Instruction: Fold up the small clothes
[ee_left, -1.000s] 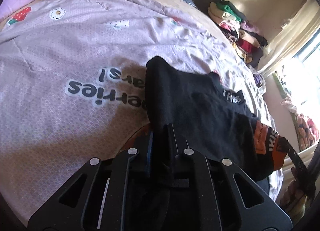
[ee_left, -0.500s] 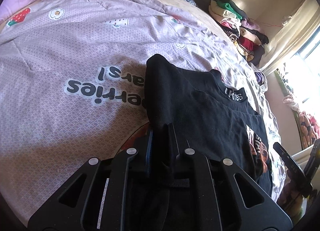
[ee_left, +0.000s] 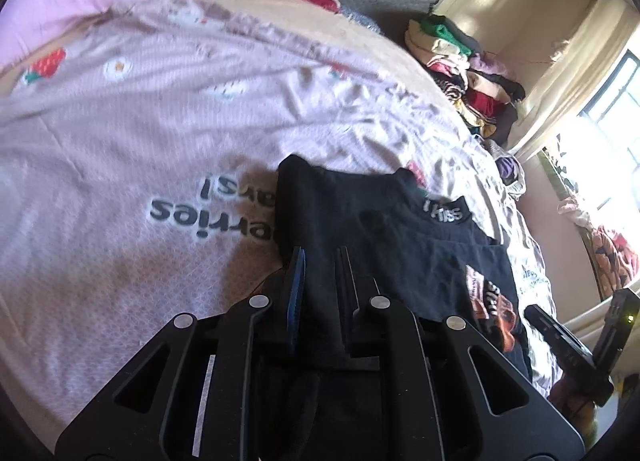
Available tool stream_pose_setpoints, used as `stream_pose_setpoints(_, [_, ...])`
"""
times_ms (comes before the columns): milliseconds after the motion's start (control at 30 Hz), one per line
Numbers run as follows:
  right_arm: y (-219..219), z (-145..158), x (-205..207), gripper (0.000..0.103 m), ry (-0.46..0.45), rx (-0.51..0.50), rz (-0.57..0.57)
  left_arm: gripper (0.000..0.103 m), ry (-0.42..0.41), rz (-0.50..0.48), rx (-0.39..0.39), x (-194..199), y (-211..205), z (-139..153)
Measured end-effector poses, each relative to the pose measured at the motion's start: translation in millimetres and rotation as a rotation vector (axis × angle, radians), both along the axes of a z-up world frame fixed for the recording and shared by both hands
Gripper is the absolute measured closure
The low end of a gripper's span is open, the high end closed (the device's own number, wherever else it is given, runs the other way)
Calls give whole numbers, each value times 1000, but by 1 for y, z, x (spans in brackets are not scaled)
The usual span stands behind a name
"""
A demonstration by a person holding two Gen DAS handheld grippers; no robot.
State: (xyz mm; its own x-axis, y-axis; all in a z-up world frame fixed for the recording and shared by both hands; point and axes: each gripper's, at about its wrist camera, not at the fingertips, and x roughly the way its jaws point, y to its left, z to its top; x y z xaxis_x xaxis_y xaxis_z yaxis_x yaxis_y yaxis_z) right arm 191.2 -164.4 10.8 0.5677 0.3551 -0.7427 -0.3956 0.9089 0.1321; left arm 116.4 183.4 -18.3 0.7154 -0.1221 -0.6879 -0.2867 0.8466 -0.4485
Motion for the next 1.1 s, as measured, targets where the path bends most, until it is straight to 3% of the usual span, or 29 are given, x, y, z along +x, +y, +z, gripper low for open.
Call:
stream_pose_setpoints(267, [21, -4, -14, 61, 2, -28, 77, 93, -1, -109, 12, 6, -31, 7])
stream_pose_setpoints(533, [41, -5, -23, 61, -10, -47, 148, 87, 95, -213, 61, 17, -65, -16])
stream_pose_setpoints(633, [50, -8, -24, 61, -5, -56, 175, 86, 136, -214, 82, 17, -66, -29])
stream_pose_setpoints(867, [63, -22, -20, 61, 30, -76, 201, 84, 141, -207, 71, 12, -56, -36])
stream_pose_setpoints(1100, [55, -48, -8, 58, 106, -116, 149, 84, 142, -207, 69, 12, -58, -36])
